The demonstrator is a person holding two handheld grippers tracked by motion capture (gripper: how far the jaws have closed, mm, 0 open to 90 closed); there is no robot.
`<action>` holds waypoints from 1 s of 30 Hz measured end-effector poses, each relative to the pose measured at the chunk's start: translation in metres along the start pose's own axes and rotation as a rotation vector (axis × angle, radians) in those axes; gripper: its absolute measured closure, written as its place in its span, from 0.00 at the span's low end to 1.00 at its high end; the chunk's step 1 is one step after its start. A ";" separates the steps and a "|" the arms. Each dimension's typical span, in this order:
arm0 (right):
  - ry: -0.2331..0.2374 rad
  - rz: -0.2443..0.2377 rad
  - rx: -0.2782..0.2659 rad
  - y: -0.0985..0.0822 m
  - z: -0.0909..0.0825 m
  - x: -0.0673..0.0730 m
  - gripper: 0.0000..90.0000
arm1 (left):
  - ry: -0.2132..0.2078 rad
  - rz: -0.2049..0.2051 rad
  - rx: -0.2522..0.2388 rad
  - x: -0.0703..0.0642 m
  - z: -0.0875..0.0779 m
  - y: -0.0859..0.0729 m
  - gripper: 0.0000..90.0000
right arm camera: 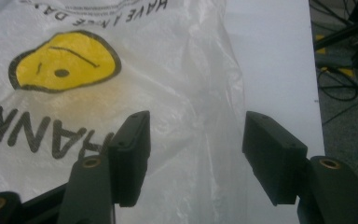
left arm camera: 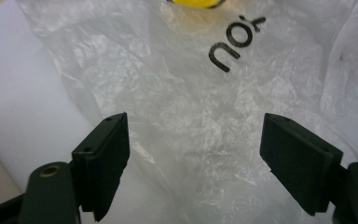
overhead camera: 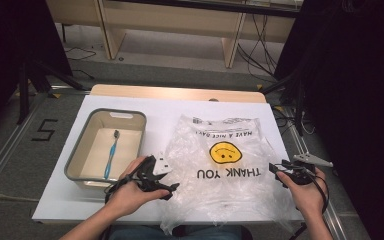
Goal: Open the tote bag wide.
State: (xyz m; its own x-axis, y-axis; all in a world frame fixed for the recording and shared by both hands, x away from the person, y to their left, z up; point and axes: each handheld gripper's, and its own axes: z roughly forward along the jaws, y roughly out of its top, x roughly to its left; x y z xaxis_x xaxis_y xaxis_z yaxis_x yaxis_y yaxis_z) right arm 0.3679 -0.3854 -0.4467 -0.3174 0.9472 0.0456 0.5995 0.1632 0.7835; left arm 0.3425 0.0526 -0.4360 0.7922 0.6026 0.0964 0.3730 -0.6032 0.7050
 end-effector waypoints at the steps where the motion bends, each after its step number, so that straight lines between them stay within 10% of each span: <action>1: 0.000 0.003 0.012 -0.001 0.001 0.000 0.47 | 0.000 0.007 0.007 -0.001 0.004 0.000 0.26; 14: -0.007 -0.002 0.092 -0.004 0.010 0.000 0.50 | 0.008 -0.020 0.126 -0.005 0.044 -0.005 0.25; 30: 0.005 0.045 0.246 -0.012 0.017 -0.004 0.76 | 0.020 -0.108 0.206 0.007 0.055 -0.002 0.59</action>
State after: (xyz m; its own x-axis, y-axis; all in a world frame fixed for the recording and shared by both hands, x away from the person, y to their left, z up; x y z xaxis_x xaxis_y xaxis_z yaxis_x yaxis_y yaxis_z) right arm 0.3743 -0.3866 -0.4670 -0.2899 0.9536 0.0810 0.7738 0.1837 0.6062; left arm 0.3742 0.0292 -0.4753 0.7333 0.6785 0.0440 0.5473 -0.6274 0.5540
